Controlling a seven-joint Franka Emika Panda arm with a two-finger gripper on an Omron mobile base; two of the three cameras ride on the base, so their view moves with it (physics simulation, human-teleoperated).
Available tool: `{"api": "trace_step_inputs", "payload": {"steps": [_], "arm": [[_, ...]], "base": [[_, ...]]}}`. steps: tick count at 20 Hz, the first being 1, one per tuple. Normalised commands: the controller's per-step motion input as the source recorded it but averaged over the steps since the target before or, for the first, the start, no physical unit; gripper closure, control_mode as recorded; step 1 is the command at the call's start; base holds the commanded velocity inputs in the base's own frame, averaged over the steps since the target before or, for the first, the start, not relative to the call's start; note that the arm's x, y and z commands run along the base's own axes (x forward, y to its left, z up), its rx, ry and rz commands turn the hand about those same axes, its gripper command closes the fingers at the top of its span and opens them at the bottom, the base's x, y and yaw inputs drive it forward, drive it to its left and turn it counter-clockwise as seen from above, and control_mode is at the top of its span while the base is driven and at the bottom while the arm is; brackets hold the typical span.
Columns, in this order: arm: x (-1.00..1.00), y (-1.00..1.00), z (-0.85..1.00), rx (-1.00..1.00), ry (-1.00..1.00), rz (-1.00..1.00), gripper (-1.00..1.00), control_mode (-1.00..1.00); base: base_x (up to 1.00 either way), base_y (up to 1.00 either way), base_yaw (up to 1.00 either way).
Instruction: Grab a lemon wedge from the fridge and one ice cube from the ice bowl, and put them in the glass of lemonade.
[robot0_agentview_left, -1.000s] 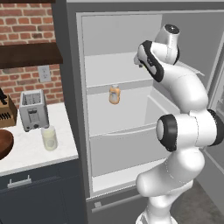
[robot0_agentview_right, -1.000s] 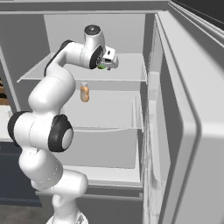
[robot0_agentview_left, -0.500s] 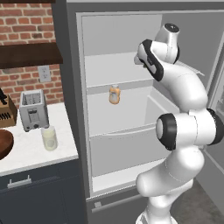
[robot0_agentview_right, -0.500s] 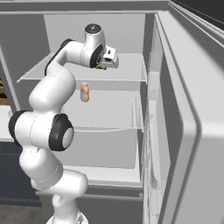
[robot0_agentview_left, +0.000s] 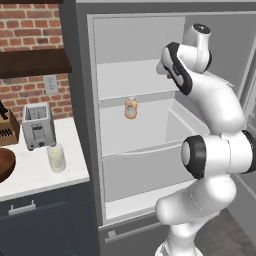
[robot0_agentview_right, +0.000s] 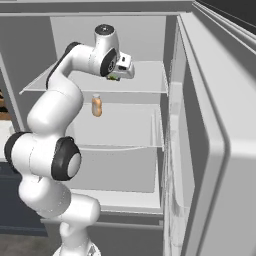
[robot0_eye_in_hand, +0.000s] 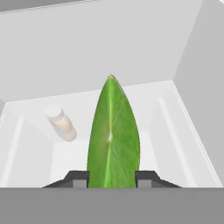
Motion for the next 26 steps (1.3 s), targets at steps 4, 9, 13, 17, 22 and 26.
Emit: {"api": "trace_step_inputs", "payload": {"steps": [4, 9, 13, 17, 22, 26], "arm": [[-1.00, 0.00, 0.00, 0.00, -0.07, 0.00, 1.00, -1.00], [-1.00, 0.07, 0.07, 0.00, -0.08, 0.00, 1.00, -1.00], [-1.00, 0.14, 0.13, 0.00, -0.02, 0.00, 1.00, -1.00], [-1.00, 0.14, 0.00, 0.00, 0.00, 0.00, 1.00, -1.00], [-1.00, 0.09, 0.00, 0.00, 0.00, 0.00, 1.00, -1.00], [-0.81, 0.15, -0.17, 0.00, 0.05, 0.00, 1.00, -1.00]], "base": [[0.00, 0.00, 0.00], [0.00, 0.00, 0.00], [0.00, 0.00, 0.00], [0.00, 0.00, 0.00], [0.00, 0.00, 0.00], [0.00, 0.00, 0.00]]}}
